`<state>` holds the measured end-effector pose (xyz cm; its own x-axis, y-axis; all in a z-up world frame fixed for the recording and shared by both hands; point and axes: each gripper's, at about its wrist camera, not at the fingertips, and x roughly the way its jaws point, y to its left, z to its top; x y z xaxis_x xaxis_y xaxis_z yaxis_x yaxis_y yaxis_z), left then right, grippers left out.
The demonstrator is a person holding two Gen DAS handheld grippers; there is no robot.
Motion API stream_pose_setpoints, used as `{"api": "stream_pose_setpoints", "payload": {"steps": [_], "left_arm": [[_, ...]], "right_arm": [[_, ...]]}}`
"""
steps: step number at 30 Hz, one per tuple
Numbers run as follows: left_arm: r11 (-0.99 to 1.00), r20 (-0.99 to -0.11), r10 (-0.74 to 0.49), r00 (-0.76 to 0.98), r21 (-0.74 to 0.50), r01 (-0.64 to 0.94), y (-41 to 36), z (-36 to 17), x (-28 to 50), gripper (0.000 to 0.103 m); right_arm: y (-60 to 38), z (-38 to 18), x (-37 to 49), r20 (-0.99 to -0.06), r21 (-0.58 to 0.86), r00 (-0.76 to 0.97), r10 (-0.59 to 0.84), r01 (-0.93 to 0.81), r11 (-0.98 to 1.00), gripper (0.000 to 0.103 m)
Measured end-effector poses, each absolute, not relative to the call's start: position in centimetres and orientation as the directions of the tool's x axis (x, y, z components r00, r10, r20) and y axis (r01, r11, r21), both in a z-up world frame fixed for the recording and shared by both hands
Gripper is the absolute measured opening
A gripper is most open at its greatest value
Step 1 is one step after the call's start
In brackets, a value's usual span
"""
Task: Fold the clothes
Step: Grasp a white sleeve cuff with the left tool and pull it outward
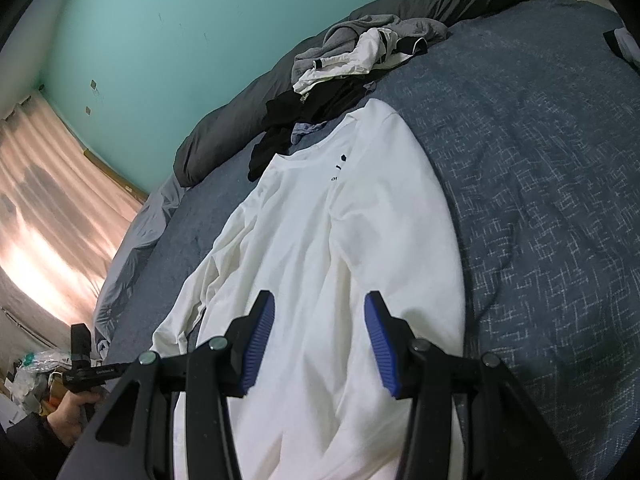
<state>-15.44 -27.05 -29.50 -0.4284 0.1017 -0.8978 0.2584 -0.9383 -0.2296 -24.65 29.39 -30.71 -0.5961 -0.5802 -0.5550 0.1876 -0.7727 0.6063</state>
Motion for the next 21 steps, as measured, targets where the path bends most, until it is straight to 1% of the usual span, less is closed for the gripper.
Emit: {"api": "stream_pose_setpoints", "payload": {"steps": [3,7,12,21], "left_arm": [[-0.950,-0.888,0.059,-0.456,-0.191,0.249,-27.4,-27.7,-15.1,0.006],[-0.951,-0.869,-0.011,-0.495,-0.144,0.273,-29.1,-24.9,-14.5,0.005],[-0.932,-0.846,-0.132,-0.516,-0.071,0.356,-32.9,-21.7,-14.3,0.005],[-0.867,-0.806,-0.286,-0.519,-0.014,0.499,-40.5,-17.1,-12.7,0.005]], "right_arm": [[29.3,-30.8,-24.6,-0.556,0.606,-0.595,-0.580,0.188,-0.773,0.047],[29.4,-30.8,-24.7,-0.554,0.608,-0.596,-0.581,0.187,-0.772,0.047],[29.5,-30.8,-24.7,-0.554,0.607,-0.597,-0.580,0.188,-0.772,0.047],[29.3,-31.1,-24.9,-0.566,0.593,-0.592,-0.573,0.190,-0.782,0.047]]}}
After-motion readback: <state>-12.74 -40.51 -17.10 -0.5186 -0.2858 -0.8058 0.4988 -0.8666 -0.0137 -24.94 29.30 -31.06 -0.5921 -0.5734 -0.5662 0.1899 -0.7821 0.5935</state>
